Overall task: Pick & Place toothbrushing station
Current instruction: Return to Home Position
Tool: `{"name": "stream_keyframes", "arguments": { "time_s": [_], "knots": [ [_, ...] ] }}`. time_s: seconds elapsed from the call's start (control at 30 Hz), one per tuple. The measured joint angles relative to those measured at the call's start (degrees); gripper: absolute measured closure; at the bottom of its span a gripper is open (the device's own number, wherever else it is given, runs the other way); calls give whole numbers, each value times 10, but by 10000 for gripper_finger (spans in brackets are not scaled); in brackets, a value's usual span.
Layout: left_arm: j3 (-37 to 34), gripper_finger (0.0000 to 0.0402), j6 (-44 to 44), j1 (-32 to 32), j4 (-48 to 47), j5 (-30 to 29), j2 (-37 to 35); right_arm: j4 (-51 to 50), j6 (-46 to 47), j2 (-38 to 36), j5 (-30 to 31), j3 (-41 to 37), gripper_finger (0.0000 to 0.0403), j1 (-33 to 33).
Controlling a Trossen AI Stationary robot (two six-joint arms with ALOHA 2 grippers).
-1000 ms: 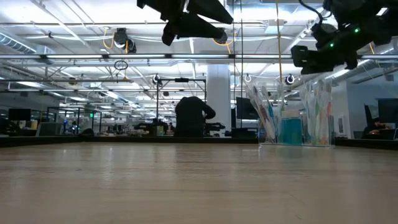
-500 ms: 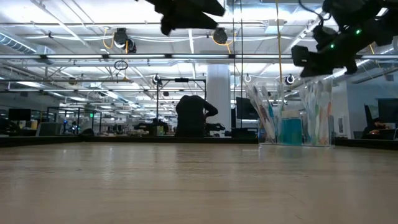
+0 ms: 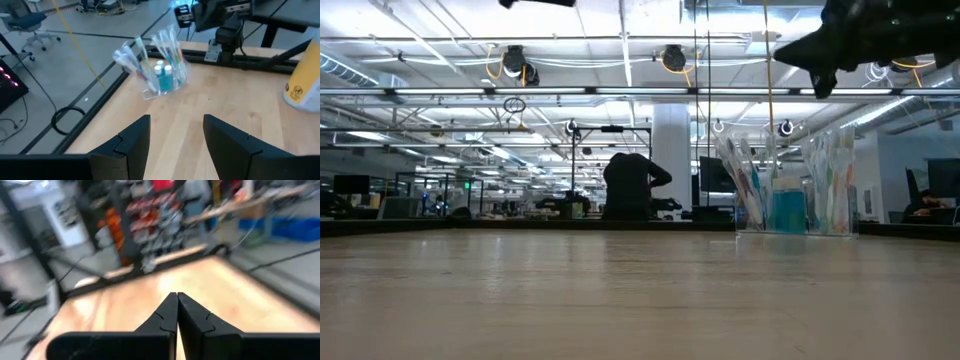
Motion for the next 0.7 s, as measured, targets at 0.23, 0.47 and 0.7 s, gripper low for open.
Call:
{"name": "stream_keyframes", "arguments": {
  "time_s": [0.23, 0.47, 0.7],
  "knots": [
    [-61, 215, 2, 0, -47, 4, -139, -109, -53, -5, -17, 15, 403, 0],
    [-235, 215, 60, -5, 56, 63, -277, -93, -117, -7, 104, -36, 403, 0],
    [-380, 215, 131, -5, 173, 93, -391, -20, -137, -26, 118, -96, 403, -1]
  ]
}}
